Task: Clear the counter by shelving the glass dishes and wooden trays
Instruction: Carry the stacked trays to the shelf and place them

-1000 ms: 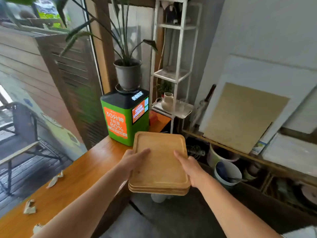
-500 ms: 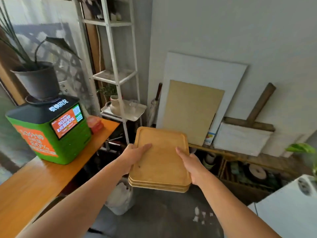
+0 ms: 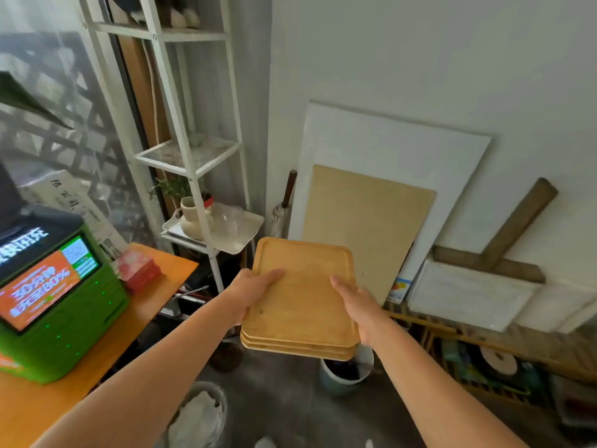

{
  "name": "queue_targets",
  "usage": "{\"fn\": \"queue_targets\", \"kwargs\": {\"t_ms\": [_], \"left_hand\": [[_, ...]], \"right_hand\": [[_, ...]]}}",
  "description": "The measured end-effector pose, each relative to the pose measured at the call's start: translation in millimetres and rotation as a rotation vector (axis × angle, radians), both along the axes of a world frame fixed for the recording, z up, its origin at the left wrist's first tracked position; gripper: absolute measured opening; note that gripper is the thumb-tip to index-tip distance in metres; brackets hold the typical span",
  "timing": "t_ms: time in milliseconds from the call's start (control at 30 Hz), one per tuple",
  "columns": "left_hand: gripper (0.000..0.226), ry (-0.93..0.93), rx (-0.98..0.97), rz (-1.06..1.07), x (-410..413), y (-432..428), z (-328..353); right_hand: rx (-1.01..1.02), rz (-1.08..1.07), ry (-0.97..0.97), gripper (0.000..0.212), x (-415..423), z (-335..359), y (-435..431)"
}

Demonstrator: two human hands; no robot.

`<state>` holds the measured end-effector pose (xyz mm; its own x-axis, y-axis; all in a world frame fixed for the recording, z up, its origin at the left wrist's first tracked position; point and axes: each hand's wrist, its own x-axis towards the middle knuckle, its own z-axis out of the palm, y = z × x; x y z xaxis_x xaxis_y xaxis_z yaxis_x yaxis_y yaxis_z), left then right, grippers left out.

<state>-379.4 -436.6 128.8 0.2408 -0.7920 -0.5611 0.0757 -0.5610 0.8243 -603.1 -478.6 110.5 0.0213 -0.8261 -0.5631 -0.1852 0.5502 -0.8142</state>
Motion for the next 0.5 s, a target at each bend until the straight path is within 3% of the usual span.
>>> {"fn": "queue_targets", "kwargs": {"t_ms": [233,500], "left_hand": [[0.088,0.015,0.014,0.079,45,-119,18],[0.081,0.009,-0.052,0.220,112,-193,45]], "right_hand": [[0.020,0.065,0.015,0.074,50,23,-134],[-0.036,0.222,-0.023,0.069,125,52,-241]]}}
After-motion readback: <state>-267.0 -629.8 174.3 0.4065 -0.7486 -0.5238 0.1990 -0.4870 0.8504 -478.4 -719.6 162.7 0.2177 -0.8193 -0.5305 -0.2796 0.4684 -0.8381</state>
